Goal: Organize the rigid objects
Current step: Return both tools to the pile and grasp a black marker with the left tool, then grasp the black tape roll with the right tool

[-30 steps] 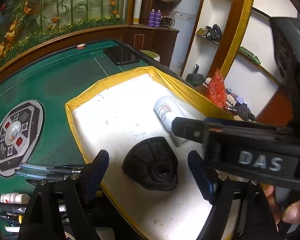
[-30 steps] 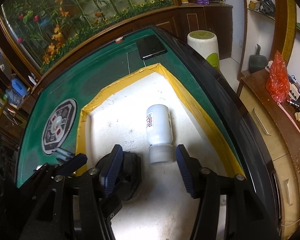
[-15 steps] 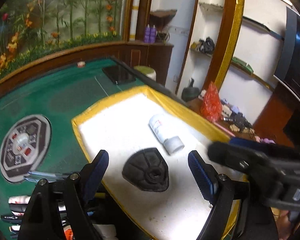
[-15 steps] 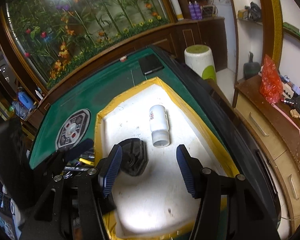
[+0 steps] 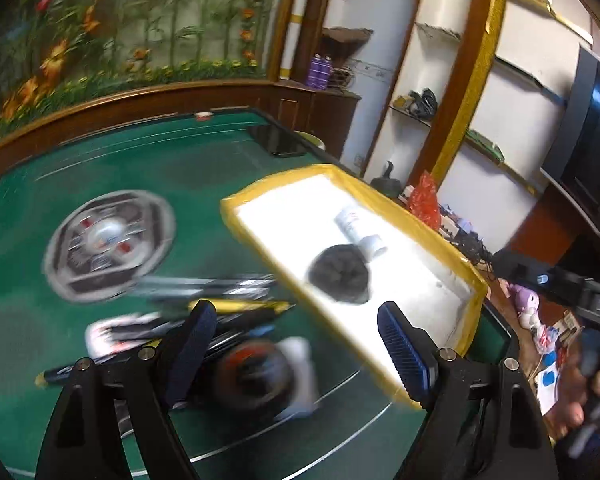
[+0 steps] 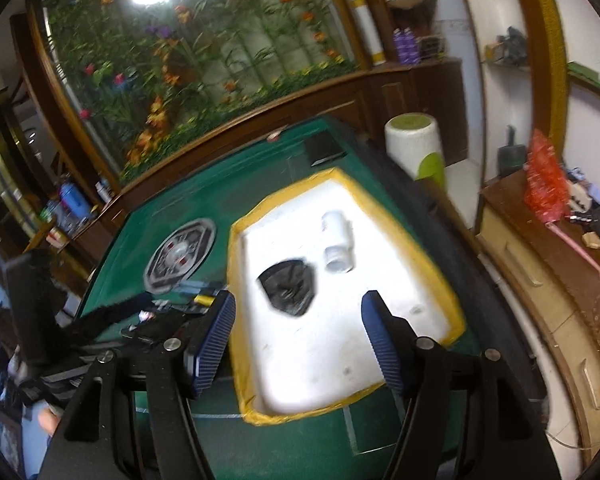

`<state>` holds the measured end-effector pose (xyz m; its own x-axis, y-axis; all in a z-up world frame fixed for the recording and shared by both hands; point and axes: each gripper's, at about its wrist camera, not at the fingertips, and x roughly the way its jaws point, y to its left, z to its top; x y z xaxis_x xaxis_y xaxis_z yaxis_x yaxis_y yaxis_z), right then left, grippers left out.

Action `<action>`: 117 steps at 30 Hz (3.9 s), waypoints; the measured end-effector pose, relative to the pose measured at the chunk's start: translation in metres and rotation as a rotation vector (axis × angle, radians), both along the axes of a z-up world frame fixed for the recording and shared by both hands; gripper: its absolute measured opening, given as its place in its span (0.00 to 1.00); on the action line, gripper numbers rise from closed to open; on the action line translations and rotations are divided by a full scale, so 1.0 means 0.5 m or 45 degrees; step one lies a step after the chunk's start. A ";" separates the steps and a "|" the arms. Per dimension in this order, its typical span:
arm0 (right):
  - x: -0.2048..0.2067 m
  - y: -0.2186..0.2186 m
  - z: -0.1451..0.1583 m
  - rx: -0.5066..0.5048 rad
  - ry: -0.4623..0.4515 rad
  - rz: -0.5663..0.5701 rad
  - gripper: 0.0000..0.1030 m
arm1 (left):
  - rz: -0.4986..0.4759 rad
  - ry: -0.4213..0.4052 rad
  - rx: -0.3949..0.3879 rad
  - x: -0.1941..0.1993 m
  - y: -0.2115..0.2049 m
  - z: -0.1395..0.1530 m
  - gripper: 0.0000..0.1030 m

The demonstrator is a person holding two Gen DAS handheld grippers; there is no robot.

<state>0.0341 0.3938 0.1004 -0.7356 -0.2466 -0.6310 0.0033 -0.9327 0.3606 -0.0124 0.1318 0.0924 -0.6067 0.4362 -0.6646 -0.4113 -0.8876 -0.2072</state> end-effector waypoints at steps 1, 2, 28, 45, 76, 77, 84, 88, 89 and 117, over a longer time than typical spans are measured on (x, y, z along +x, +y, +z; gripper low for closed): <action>0.000 -0.009 -0.003 -0.005 -0.005 0.023 0.63 | 0.028 -0.003 -0.001 0.003 -0.034 0.003 0.83; -0.003 -0.022 -0.008 -0.007 -0.012 0.057 0.63 | 0.069 -0.007 -0.005 0.002 -0.071 0.004 0.83; 0.010 -0.168 -0.056 0.034 -0.103 0.306 0.63 | 0.019 -0.279 -0.222 -0.033 -0.205 -0.145 0.68; 0.011 -0.207 -0.075 0.040 -0.136 0.355 0.63 | 0.054 -0.278 -0.256 -0.043 -0.179 -0.151 0.22; -0.106 -0.378 -0.157 0.570 -0.103 0.541 0.59 | 0.333 -0.233 -0.237 0.015 -0.269 -0.156 0.15; -0.107 -0.378 -0.152 0.562 -0.105 0.555 0.63 | 0.332 -0.233 -0.239 0.015 -0.268 -0.156 0.15; -0.139 -0.395 -0.133 0.598 -0.060 0.547 0.84 | 0.331 -0.227 -0.258 0.013 -0.264 -0.157 0.15; -0.183 -0.394 -0.161 0.544 -0.129 0.567 0.84 | 0.331 -0.218 -0.271 0.014 -0.260 -0.157 0.15; -0.184 -0.395 -0.161 0.527 -0.116 0.577 0.84 | 0.331 -0.217 -0.272 0.015 -0.260 -0.157 0.15; -0.145 -0.365 -0.128 0.257 -0.079 0.620 0.12 | 0.357 -0.118 -0.343 0.036 -0.245 -0.140 0.15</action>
